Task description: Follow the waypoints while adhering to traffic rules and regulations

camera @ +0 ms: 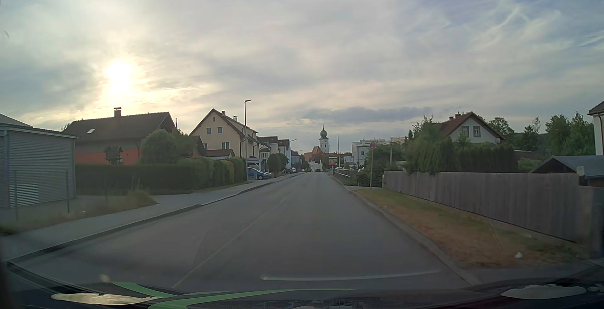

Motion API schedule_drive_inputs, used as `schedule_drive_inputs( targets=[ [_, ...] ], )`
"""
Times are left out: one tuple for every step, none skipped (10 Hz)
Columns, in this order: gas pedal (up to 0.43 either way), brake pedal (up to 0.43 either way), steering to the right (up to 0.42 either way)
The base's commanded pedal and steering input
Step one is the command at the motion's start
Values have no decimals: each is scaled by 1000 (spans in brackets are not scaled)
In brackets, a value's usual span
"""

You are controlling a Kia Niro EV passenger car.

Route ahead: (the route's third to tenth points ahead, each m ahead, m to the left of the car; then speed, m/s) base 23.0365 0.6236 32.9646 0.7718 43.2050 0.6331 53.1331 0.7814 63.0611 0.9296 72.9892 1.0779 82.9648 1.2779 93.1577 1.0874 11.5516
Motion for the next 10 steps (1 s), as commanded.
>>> schedule_drive_inputs(
  targets=[
    [118,0,-3],
    [118,0,-3],
    [118,0,-2],
    [118,0,-1],
    [118,0,-1],
    [118,0,-1],
    [118,0,0],
    [118,0,0],
    [118,0,0],
    [110,0,0]
  ],
)
